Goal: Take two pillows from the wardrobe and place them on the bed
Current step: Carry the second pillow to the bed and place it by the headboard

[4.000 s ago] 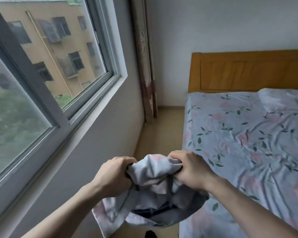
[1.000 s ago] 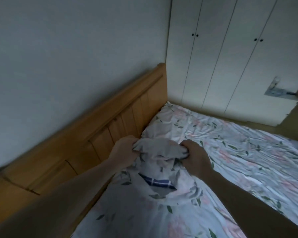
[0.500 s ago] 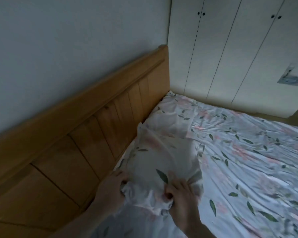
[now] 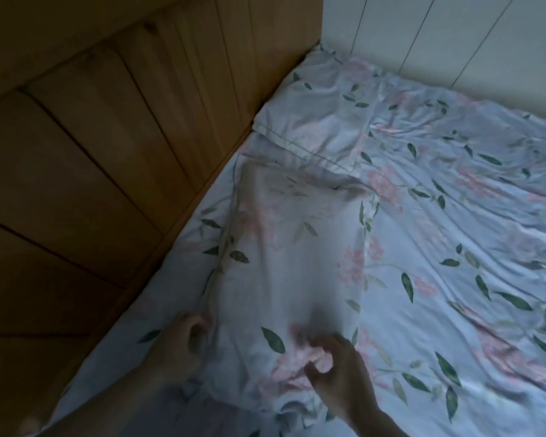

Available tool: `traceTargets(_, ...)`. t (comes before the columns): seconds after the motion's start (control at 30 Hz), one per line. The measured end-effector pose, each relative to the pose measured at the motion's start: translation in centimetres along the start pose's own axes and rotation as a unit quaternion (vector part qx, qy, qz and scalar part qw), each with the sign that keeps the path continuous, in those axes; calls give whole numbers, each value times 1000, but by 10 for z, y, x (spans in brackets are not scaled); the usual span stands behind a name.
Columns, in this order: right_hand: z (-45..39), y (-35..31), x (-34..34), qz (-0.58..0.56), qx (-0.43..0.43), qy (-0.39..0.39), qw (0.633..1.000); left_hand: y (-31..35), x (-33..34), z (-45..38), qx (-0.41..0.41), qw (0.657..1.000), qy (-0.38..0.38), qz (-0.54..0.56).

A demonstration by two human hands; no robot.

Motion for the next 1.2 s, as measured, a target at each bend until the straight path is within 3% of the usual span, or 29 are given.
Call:
traceTargets(0.1, -16, 51, -16, -83, 192, 58, 976, -16, -15, -11, -87, 988, 84, 94)
traceTargets(0.17, -28, 74, -10, -133, 291, 16, 947, -26, -2, -21, -123, 979, 52, 157)
traceTargets(0.23, -39, 78, 2, -190, 335, -32, 922, -40, 21, -28, -168, 962, 13, 213)
traceTargets(0.33, -49, 65, 28, -285, 332, -68, 896, -47, 50, -39, -178, 946, 10, 271)
traceTargets(0.43, -61, 54, 44, -361, 311, -88, 875, -37, 46, -41, -155, 954, 55, 250)
traceTargets(0.57, -91, 23, 21, -321, 221, -27, 920, 11, 4, -35, -75, 971, 108, 199)
traceTargets(0.73, -103, -49, -6, -291, 104, 106, 945, 60, -61, -15, 80, 939, 266, 203)
traceTargets(0.83, -108, -68, 9, -282, 99, 69, 952, 42, -78, -15, 14, 952, 257, 165)
traceTargets(0.97, -107, -66, 48, -255, 162, -65, 951, -9, -69, -22, -167, 979, 83, 87)
traceTargets(1.03, -102, -65, 55, -242, 172, -82, 951, -14, -65, -22, -183, 980, 45, 64)
traceTargets(1.1, -100, -59, 55, -242, 187, -71, 950, -23, -65, -27, -175, 982, 53, 34)
traceTargets(1.2, -95, -56, 48, -223, 200, -32, 954, -37, -67, -25, -151, 977, 143, -36)
Point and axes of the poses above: each hand's wrist, its own z-axis away from the middle knuckle, its own x-axis out of the palm, y = z × x, the point moved 8 cm from there along -z, towards the middle knuckle, and after that the axes turned 10 degrees about z, right-handed, at the moved point
